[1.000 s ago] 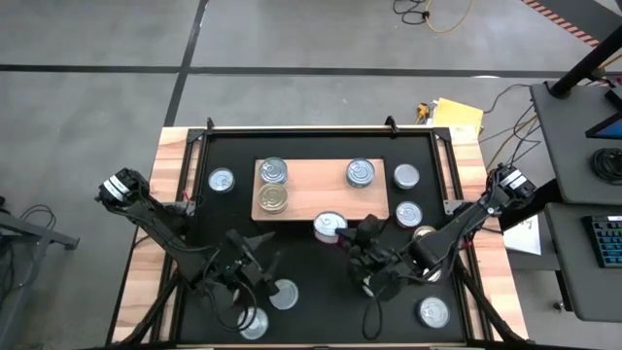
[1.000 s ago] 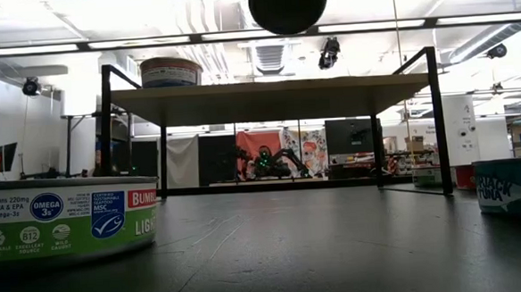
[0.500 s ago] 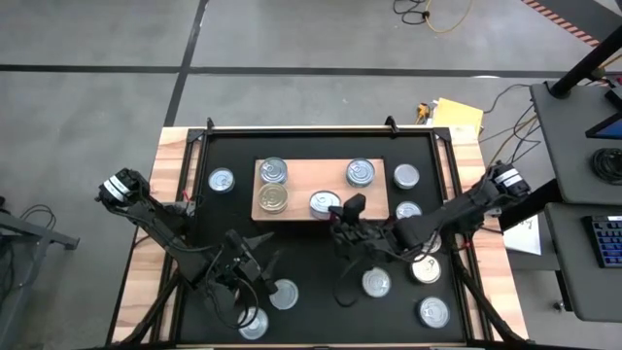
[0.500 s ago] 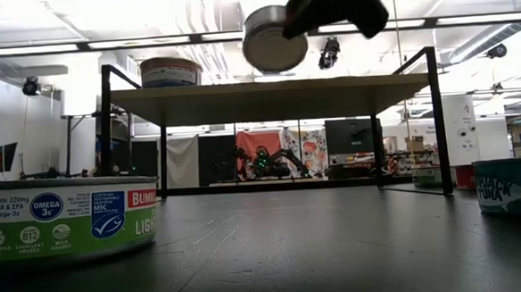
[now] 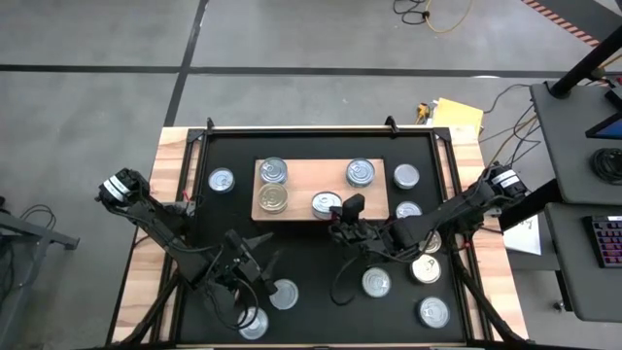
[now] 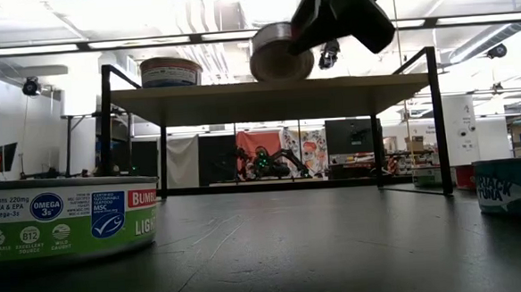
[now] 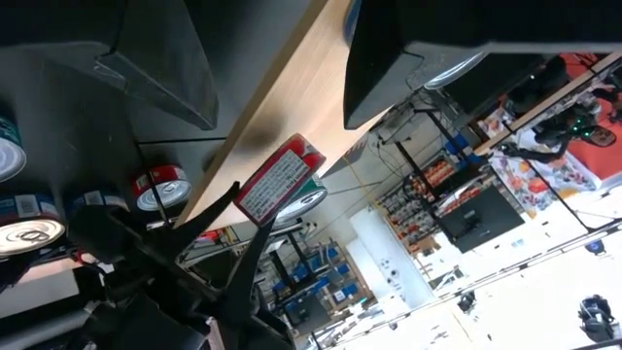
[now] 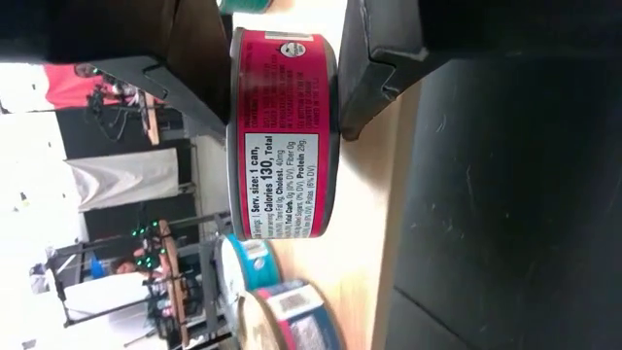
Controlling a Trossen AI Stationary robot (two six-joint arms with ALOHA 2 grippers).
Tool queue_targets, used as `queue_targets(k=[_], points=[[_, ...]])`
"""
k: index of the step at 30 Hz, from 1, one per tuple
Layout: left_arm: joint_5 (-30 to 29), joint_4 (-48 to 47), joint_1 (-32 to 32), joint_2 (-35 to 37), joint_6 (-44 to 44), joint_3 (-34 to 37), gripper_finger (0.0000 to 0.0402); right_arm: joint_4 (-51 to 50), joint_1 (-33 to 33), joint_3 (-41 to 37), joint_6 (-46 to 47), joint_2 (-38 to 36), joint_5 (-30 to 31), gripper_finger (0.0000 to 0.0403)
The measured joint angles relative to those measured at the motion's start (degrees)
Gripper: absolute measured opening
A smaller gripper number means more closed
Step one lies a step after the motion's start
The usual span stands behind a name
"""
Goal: Stack canned seafood by type on shelf
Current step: Put the red tuna can on the shelf
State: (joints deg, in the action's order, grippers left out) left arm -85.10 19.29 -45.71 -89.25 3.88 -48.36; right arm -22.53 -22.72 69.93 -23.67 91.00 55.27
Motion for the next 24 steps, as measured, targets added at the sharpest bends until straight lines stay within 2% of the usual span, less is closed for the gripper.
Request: queue_targets(k=[7, 17, 24], points=[[0.02, -0.07, 0.00, 0.00, 0.02, 0.04, 0.0207, -4.04, 0.02, 0.00, 4.46, 0.00, 0.26, 0.0139], [0.07, -0.22, 0.00, -0.02, 0.02, 0.07, 0.0207, -4.19, 0.02, 0.02, 5.12, 0.00, -0.10, 0.0154], [0.09, -0.44, 0.00, -0.02, 0.02, 0.07, 0.0207, -4.29, 0.06, 0.07, 5.30, 0.00, -3.63, 0.0168]])
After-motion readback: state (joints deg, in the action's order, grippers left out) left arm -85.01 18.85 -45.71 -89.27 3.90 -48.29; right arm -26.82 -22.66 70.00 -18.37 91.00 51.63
